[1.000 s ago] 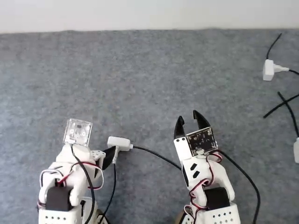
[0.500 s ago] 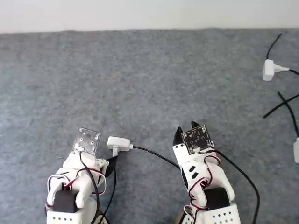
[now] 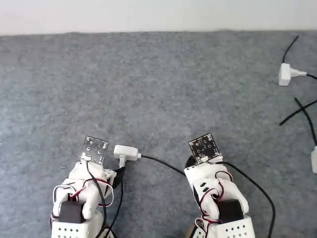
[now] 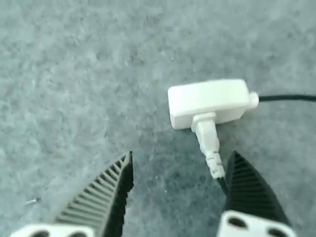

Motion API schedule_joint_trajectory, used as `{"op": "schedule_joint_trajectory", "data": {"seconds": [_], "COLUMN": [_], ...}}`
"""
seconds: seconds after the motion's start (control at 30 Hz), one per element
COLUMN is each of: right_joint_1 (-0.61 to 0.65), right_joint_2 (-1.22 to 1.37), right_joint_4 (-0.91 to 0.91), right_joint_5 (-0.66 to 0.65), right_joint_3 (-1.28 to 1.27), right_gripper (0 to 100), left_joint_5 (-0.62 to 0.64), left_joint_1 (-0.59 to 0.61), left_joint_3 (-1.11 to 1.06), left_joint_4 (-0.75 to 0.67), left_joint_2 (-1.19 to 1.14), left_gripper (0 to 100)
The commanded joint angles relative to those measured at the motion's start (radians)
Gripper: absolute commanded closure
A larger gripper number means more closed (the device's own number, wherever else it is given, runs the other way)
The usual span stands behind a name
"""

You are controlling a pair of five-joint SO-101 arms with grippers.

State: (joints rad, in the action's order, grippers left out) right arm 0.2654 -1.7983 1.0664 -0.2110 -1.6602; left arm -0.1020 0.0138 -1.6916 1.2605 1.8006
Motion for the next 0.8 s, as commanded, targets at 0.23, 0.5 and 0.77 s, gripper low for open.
{"op": "schedule_joint_trajectory", "data": {"seconds": [0.23,0.5,0.77], "right_joint_1": [-0.004,-0.110,-0.162], "right_joint_2": [-0.015,-0.015,-0.015], "right_joint_4": [0.214,0.242,0.242], "right_joint_5": [-0.009,-0.009,-0.009], "right_joint_3": [-0.023,-0.023,-0.023], "right_gripper": [83.6,83.6,83.6], "left_joint_5": [0.002,0.094,0.098], "left_joint_1": [0.002,0.002,0.002], "left_joint_3": [0.008,0.008,0.008], "left_joint_4": [0.002,0.002,0.002], "left_joint_2": [0.023,0.023,0.023], "left_gripper": [71,71,71]}}
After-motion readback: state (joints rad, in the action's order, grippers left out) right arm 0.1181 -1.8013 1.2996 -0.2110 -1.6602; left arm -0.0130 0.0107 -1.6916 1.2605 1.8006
